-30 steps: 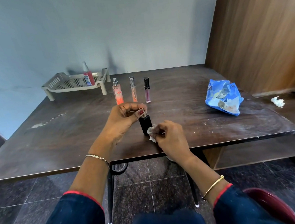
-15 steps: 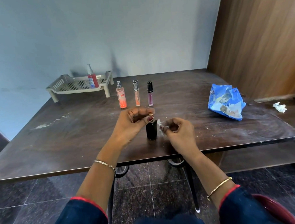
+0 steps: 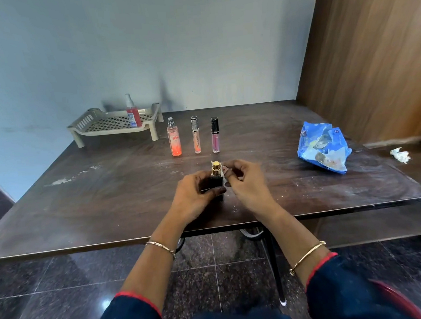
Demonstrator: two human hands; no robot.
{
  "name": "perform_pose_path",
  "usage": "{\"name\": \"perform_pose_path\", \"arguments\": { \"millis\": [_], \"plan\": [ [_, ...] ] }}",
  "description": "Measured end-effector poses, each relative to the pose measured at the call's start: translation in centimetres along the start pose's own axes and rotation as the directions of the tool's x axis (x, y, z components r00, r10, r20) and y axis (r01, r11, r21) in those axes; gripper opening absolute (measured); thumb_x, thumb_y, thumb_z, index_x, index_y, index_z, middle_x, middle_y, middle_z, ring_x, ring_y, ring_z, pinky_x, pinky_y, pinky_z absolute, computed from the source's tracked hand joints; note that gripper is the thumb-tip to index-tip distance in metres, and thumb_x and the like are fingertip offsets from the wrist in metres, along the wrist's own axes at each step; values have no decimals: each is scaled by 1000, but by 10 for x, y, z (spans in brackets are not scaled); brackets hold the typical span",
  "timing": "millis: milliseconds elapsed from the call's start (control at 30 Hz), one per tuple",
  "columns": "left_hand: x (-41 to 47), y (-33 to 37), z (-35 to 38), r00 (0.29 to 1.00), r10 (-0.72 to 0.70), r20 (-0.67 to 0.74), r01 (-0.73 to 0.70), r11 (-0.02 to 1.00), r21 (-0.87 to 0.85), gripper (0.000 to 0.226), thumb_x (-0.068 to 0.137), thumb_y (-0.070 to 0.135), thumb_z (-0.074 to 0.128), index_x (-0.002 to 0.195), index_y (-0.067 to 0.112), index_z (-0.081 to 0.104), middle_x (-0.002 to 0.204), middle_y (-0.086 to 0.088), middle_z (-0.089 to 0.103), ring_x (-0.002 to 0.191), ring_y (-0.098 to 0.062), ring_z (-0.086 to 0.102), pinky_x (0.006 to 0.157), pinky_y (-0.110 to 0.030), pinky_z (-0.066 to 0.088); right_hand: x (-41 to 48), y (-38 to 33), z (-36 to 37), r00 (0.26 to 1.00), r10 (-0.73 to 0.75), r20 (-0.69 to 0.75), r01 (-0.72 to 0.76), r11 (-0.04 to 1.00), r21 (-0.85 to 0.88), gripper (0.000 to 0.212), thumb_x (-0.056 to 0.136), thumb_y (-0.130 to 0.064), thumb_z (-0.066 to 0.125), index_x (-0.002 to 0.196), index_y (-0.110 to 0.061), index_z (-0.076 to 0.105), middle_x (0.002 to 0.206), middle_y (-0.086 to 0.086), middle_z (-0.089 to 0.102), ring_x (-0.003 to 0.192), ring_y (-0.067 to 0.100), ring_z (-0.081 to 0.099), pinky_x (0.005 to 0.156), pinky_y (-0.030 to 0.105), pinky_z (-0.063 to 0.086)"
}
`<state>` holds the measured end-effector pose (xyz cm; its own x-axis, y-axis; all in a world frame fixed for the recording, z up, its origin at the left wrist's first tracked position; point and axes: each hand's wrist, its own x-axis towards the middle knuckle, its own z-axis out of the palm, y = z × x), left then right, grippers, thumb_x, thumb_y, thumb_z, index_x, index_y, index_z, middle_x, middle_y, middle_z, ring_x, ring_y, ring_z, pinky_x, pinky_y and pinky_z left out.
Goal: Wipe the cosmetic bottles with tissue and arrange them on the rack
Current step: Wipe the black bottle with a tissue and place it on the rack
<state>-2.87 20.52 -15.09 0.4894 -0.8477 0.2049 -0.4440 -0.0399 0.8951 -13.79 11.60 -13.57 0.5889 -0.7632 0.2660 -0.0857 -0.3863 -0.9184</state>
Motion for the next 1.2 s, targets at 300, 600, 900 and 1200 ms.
{"name": "perform_pose_path", "arguments": {
  "millis": [300, 600, 900, 1200],
  "plan": [
    [-5, 3, 6, 992, 4, -125, -3, 1000, 10, 30, 74, 9, 78, 94, 29, 68, 94, 7, 73, 85, 4, 65, 80, -9, 48, -29, 6, 5, 899, -416, -136, 306, 820, -485, 9, 87, -9, 63, 93, -9, 69, 83, 0, 59, 74, 13, 55, 65, 26, 47],
    [-3, 4, 6, 985, -69, -158, 79, 995, 59, 25, 72, 5, 76, 79, 27, 67, 79, 9, 71, 75, 1, 64, 73, -14, 50, -26, 1, 9, 715, -683, 151, 509, 359, -782, 20, 82, -3, 58, 97, -10, 68, 93, 7, 62, 68, 23, 58, 58, 32, 48],
    [-2, 5, 4, 992, -20, -124, 28, 998, 63, 29, 72, 1, 76, 89, 24, 69, 84, 9, 70, 80, -6, 66, 81, -20, 52, -28, 6, 1, 713, -670, 206, 516, 303, -801, 22, 83, -10, 53, 98, -11, 68, 94, 6, 63, 73, 25, 61, 65, 35, 49],
    [-3, 3, 5, 993, -29, -110, 30, 1000, 6, 28, 69, 18, 82, 96, 16, 72, 88, 5, 74, 82, -6, 68, 83, -18, 52, 9, 2, -18, 951, -300, -78, 227, 845, -485, 13, 88, -8, 60, 95, -15, 68, 88, -2, 64, 78, 11, 58, 65, 24, 44]
  ]
}}
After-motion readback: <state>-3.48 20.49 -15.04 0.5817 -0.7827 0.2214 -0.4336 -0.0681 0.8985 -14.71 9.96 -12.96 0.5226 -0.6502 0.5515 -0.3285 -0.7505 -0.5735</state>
